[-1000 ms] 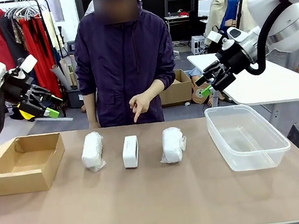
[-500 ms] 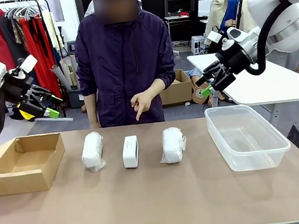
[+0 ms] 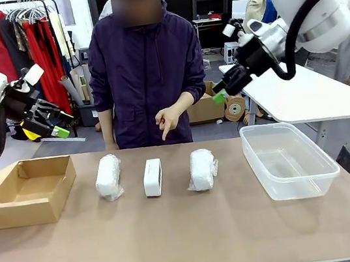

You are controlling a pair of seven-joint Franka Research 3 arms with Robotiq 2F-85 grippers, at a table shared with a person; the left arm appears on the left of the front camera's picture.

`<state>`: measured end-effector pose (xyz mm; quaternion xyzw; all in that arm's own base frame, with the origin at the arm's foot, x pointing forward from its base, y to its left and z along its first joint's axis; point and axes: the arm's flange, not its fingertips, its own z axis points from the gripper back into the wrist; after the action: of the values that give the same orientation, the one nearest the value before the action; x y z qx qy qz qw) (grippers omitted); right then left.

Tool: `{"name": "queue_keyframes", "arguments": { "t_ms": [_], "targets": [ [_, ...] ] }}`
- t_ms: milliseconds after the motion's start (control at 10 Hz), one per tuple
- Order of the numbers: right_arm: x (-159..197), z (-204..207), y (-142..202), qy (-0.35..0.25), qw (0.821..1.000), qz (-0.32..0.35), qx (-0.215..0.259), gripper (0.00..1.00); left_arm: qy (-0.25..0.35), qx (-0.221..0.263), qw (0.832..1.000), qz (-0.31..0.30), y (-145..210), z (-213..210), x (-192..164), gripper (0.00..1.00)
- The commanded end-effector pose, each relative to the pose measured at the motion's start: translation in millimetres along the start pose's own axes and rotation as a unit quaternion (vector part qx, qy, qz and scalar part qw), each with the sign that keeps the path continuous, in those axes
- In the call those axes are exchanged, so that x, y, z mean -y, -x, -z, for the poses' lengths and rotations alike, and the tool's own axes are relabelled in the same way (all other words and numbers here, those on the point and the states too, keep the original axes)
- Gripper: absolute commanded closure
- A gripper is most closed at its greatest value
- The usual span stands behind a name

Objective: Separate and place wrapped and unwrapped clocks.
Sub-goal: Pick up the Digital clock indicated by the person.

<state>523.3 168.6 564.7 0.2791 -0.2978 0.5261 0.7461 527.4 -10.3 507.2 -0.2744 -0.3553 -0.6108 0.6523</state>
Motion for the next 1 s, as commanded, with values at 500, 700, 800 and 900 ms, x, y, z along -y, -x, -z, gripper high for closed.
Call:
{"name": "queue_keyframes", "arguments": {
  "t_ms": [500,700,800,900],
  "targets": [
    [-54.8,89.7,-105.9,0.091,0.952,0.173,-0.237,0.00,-0.002,0.004,1.000,-0.001,-1.7,-1.5,1.5,0.00],
    [-55.7,130.0,-114.9,0.115,0.933,0.192,-0.283,0.00,-0.002,0.004,1.000,-0.001,-1.7,-1.5,1.5,0.00],
    [-50.9,154.2,-114.2,0.123,0.924,0.202,-0.301,0.00,-0.002,0.004,1.000,-0.001,-1.7,-1.5,1.5,0.00],
    [-43.7,170.0,-111.3,0.141,0.916,0.210,-0.310,0.00,-0.002,0.004,1.000,-0.001,-1.7,-1.5,1.5,0.00]
  ]
}}
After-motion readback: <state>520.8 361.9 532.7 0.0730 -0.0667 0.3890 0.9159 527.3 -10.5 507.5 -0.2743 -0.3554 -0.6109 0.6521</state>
